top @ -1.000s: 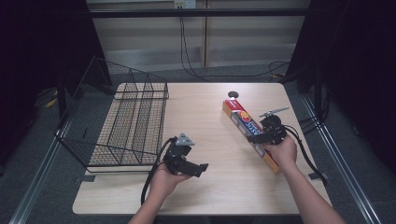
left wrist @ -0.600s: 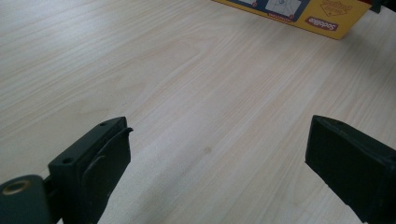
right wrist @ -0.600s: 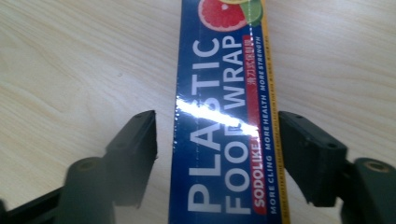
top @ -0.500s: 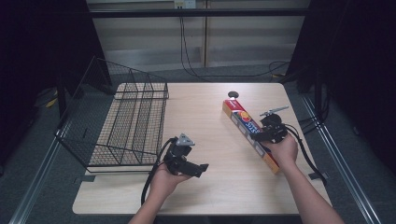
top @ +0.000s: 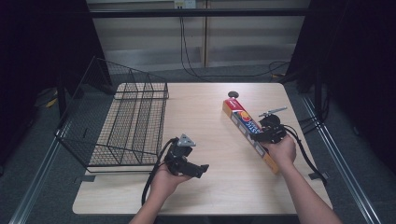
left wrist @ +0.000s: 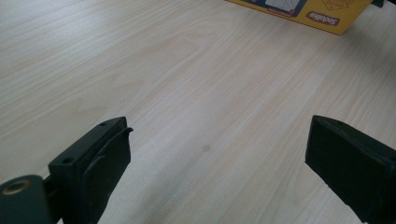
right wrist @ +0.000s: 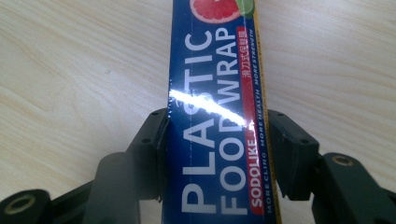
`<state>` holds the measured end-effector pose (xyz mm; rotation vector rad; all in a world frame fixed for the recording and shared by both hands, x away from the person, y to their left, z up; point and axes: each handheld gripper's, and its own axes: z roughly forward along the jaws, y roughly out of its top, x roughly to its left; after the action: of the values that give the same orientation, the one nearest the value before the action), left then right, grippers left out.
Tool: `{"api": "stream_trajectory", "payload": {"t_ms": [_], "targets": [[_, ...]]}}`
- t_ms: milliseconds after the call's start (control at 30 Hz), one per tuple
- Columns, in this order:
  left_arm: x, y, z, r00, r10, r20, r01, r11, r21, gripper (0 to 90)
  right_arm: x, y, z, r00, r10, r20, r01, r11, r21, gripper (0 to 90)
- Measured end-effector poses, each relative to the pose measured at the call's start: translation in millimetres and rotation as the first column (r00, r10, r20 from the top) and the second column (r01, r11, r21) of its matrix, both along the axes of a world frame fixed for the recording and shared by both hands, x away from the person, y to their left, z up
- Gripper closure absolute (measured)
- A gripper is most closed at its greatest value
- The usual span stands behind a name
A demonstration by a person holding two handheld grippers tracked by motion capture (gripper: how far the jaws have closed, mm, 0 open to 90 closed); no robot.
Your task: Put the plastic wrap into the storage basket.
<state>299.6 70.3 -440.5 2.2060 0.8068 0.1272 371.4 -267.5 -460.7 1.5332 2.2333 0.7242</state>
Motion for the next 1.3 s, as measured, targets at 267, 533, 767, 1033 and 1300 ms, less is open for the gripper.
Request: {"api": "stream_trajectory", "payload": {"t_ms": [267, 533, 767, 1033, 1300], "targets": [[-1.0, -2.3, 7.3, 0.9998, -0.017, 0.009, 0.018, 0.9997, -0.014, 6.7, -9.9, -1.5, 5.5, 0.9958, 0.090, 0.018, -0.089, 0.9959, -0.009, 47.8], [4.9, -6.9, 24.1, 0.9986, -0.048, 0.022, 0.049, 0.9977, -0.047, 6.1, -23.7, -11.9, 22.5, 0.9862, 0.156, 0.055, -0.158, 0.9872, 0.024, 48.0], [12.4, -17.1, 36.0, 0.9940, -0.104, 0.034, 0.105, 0.9938, -0.035, 4.1, -34.4, -12.2, 31.8, 0.9694, 0.237, 0.062, -0.239, 0.9706, 0.025, 48.0], [23.0, -27.5, 66.8, 0.9842, -0.164, 0.068, 0.167, 0.9845, -0.052, 3.0, -48.1, -1.5, 42.6, 0.9363, 0.344, 0.069, -0.346, 0.9379, 0.019, 47.9], [35.8, -41.8, 86.8, 0.9695, -0.237, 0.062, 0.240, 0.9696, -0.048, 3.7, -60.0, 10.2, 55.8, 0.8884, 0.451, 0.084, -0.454, 0.8907, 0.019, 47.9]]}}
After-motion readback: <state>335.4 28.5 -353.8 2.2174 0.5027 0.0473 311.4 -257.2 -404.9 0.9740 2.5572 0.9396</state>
